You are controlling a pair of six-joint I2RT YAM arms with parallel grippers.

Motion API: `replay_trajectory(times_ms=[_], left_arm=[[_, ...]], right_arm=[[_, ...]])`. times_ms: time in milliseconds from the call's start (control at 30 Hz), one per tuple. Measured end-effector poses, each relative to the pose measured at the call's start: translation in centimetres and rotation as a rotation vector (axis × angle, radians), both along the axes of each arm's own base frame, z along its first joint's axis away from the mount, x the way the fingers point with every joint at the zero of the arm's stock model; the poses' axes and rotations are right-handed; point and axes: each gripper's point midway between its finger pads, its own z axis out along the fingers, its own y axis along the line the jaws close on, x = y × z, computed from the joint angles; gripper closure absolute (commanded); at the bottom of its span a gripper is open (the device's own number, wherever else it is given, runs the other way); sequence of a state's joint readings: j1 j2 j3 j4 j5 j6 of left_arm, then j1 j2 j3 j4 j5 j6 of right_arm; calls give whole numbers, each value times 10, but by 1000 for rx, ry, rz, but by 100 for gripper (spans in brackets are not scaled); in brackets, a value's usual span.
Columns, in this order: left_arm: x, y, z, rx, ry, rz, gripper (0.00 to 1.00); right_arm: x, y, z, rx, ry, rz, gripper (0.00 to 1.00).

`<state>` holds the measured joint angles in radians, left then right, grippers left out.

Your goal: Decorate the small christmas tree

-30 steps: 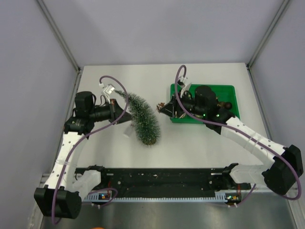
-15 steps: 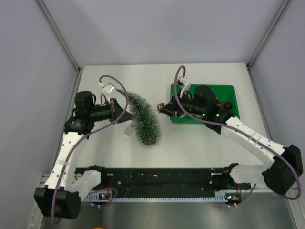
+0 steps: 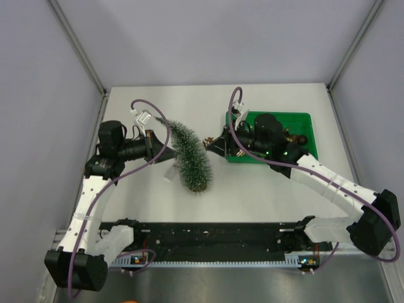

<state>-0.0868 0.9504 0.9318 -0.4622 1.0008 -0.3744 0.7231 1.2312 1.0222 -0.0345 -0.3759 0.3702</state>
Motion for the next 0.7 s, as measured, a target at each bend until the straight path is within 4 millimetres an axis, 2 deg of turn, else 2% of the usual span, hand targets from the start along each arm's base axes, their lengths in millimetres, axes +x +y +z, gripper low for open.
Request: replay_trajectory(times_ms=[433, 700], left_arm=[[-2, -1, 3, -9, -7, 3, 100], [-2, -1, 2, -10, -1, 3, 100]], right_arm=[[4, 0, -1, -9, -10, -29, 89], [12, -3, -15, -39, -8, -71, 90]])
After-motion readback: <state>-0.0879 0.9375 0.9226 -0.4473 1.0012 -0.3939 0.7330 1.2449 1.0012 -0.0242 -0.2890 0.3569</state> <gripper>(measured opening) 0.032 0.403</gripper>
